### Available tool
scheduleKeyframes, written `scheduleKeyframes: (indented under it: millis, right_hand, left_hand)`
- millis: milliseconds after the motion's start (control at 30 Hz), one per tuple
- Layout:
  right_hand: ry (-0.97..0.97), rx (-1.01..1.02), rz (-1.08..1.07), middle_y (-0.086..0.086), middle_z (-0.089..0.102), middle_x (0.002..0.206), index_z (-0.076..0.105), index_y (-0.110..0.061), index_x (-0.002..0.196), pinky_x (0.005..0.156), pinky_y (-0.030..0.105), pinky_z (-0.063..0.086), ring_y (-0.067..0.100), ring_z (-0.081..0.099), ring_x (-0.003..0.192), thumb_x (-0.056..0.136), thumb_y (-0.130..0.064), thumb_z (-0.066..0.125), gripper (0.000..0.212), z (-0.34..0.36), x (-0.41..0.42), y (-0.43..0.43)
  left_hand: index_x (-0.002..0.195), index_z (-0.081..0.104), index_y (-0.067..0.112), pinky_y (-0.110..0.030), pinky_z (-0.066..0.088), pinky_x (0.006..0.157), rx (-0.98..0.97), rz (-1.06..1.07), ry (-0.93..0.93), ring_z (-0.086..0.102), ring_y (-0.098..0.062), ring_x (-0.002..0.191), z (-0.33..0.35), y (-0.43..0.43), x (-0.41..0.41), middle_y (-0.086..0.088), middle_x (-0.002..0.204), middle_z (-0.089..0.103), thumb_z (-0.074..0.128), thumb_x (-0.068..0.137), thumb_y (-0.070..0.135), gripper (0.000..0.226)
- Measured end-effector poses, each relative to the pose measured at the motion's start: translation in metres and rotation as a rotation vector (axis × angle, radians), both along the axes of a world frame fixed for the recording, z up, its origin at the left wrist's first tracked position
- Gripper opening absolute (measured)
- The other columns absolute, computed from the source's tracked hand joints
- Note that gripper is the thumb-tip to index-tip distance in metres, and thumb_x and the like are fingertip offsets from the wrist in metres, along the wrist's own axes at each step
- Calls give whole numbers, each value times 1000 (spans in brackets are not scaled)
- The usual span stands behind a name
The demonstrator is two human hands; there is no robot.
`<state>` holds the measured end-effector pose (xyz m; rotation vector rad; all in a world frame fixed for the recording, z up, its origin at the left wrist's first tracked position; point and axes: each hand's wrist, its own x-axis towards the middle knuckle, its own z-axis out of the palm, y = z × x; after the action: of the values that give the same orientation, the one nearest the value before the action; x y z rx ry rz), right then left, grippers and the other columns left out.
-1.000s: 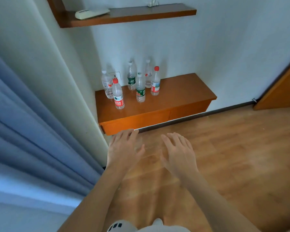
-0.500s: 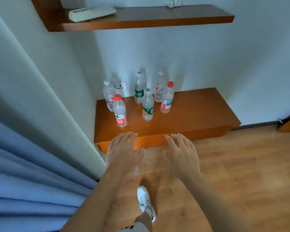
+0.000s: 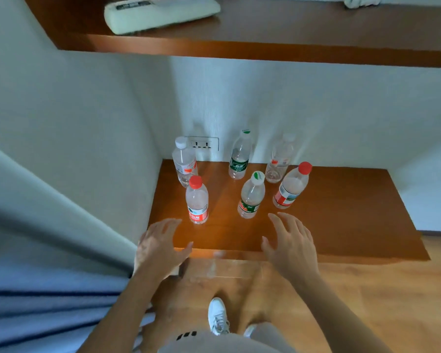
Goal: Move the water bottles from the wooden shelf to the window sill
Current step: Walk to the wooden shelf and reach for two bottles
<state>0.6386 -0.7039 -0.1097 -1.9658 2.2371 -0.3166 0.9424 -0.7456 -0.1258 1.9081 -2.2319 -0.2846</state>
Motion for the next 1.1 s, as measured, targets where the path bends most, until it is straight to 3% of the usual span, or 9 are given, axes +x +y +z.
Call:
scheduleKeyframes:
  millis: [100,267,367,433,567,733,900,1033,1100]
  right_hand:
    - [-154,64,-34,1,51,148,39,-26,149,107,42,45,22,50,133,84,-51,73,78,-13,-8,-27]
    - [-493,157,-82,-2,33,161,24,-32,155,116,45,38,21,32,147,73,-51,84,104,-42,-17,-78]
    - [-646,141,-111,-6,37,158,25,-33,153,118,50,37,19,33,147,64,-49,90,111,-58,-15,-103]
    - [-718,131,-101,-5,42,153,27,-30,152,116,45,40,17,38,142,61,-47,93,114,-66,-11,-117]
    - [-747,31,16,-4,53,135,36,-22,146,108,20,45,10,50,126,60,-59,87,106,-81,-7,-135]
    - [-763,48,19,-13,52,120,36,-35,130,93,11,48,4,54,107,59,-66,77,88,-79,0,-147]
    - [-783,104,23,-32,43,107,34,-37,124,78,-4,41,-3,53,100,67,-42,90,80,-60,-1,-154]
    - [-810,77,45,-33,44,111,36,-38,127,80,-6,38,-8,51,106,71,-43,89,77,-30,2,-156]
    - [-824,7,48,-35,44,113,39,-38,128,83,-6,38,-14,49,109,68,-53,84,77,-15,5,-157]
  left_hand:
    - [133,54,26,-50,54,89,67,32,69,62,-27,115,-12,-25,3,-3,130,63,61,70,71,78]
    - [150,26,33,-48,41,110,318,185,395,40,-21,139,-23,-70,-19,3,154,39,78,62,66,107]
    - [150,23,30,-44,41,111,312,181,527,40,-19,137,-28,-86,-32,1,152,39,85,61,56,112]
    - [146,25,32,-38,44,109,296,170,577,45,-14,129,-33,-94,-39,4,144,45,88,61,50,108]
    - [144,28,31,-33,54,96,230,173,612,56,-16,116,-40,-106,-51,9,130,52,90,60,46,105]
    - [139,39,24,-36,56,93,280,294,635,57,-14,106,-40,-117,-66,9,117,55,87,65,45,90]
    - [138,41,20,-24,49,88,249,381,648,53,-11,104,-21,-114,-82,9,113,52,87,70,34,83]
    - [135,42,25,-26,50,86,152,454,739,56,-13,99,8,-108,-94,11,110,53,88,69,32,81]
    - [124,42,35,-12,49,76,105,439,813,59,-9,92,24,-105,-98,17,103,54,88,69,27,72]
